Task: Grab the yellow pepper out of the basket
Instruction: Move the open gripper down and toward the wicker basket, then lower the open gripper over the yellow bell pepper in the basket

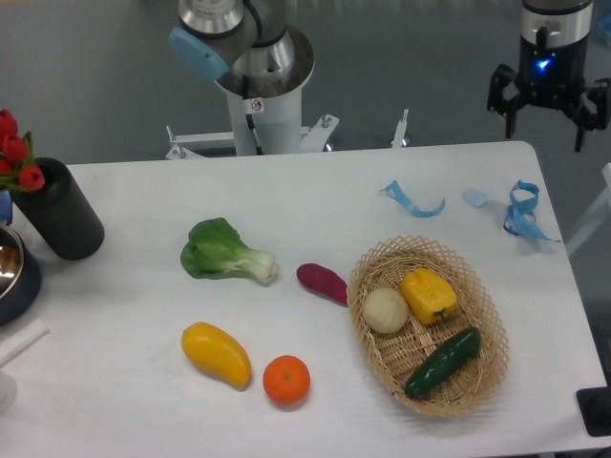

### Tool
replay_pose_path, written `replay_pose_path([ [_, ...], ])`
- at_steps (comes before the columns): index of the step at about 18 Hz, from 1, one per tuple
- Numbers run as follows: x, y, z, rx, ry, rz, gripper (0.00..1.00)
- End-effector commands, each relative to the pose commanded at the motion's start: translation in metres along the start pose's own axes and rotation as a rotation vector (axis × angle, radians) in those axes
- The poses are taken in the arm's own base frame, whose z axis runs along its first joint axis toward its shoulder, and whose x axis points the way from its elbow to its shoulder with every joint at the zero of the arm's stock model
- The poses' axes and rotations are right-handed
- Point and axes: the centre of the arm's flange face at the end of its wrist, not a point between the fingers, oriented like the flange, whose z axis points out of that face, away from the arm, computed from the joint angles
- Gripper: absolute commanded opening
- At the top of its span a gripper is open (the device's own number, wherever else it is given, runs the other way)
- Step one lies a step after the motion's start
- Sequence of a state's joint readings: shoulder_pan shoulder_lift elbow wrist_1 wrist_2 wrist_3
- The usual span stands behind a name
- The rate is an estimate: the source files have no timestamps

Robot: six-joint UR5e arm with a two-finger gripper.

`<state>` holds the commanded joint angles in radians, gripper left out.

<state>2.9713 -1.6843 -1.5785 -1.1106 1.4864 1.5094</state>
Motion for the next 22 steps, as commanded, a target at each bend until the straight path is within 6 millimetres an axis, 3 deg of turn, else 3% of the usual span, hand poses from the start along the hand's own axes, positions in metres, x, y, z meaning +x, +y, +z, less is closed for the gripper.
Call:
replay_pose_path([
  [5, 0.000, -0.002, 0.001, -0.004, -0.009, 0.000, 1.00],
  [14, 0.028, 0.003, 0.033, -0.008, 0.000, -0.020, 1.00],
  [20, 0.041, 0.001, 0.049, -0.002, 0.035, -0.175, 1.00],
  [22, 0.046, -0.011, 0.056, 0.001, 0.053, -0.225, 1.00],
])
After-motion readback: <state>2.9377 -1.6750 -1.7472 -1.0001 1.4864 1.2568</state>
